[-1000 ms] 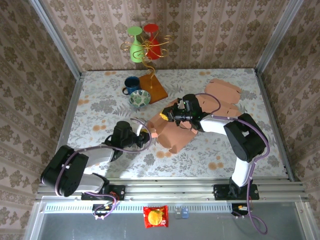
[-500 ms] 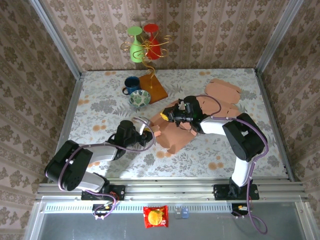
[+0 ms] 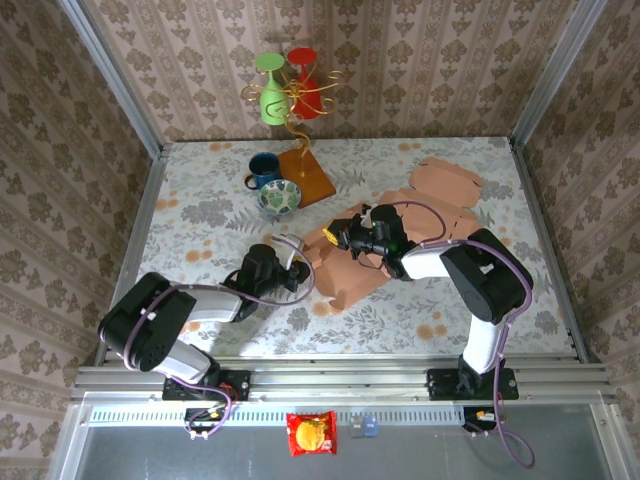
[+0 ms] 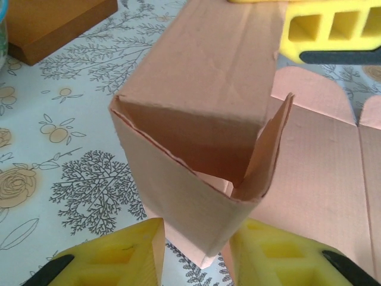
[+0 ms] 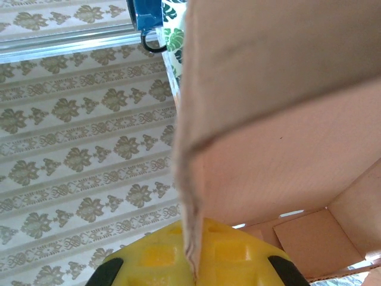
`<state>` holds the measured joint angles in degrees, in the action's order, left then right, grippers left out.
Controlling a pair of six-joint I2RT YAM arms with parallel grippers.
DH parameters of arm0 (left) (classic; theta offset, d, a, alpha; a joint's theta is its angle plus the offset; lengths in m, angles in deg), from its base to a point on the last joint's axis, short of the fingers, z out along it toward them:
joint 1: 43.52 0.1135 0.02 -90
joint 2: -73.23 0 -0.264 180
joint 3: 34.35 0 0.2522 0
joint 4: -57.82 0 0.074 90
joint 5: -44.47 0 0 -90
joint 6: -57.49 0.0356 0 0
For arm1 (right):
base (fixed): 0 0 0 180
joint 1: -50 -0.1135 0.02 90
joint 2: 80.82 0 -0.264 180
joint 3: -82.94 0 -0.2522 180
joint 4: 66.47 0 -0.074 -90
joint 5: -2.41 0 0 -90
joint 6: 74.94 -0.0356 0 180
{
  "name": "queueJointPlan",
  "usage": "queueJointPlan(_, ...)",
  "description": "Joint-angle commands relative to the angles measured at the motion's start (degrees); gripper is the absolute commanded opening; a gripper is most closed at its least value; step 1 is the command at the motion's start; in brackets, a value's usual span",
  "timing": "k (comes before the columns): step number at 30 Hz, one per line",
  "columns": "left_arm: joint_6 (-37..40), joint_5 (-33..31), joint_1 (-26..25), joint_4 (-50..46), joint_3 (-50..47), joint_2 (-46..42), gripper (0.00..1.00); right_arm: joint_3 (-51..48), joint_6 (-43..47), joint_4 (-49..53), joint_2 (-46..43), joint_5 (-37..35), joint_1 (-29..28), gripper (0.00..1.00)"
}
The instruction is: Fold the paper box
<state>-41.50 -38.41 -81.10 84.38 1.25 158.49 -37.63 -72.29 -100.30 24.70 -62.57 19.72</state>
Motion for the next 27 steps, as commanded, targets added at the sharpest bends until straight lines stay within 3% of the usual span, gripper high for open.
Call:
queueJointPlan(1,-1.5,-5.0,-0.7,2.7,1.2,1.0,0.35,-1.9,-2.1,-5.0,1.9,-3.1,-1.1,0.00)
queueJointPlan(7,-2.0,-6.0,-1.6,4.1,2.2,3.1,0.38,-2.0,-2.4,-5.2,2.7,-3.7,-2.1,0.00)
queueJointPlan(27,-4.8,-19.1,-5.2,7.1,3.8,6.6,0.43,-2.9,-4.5,-5.7,3.2,-5.2,-2.9,0.00)
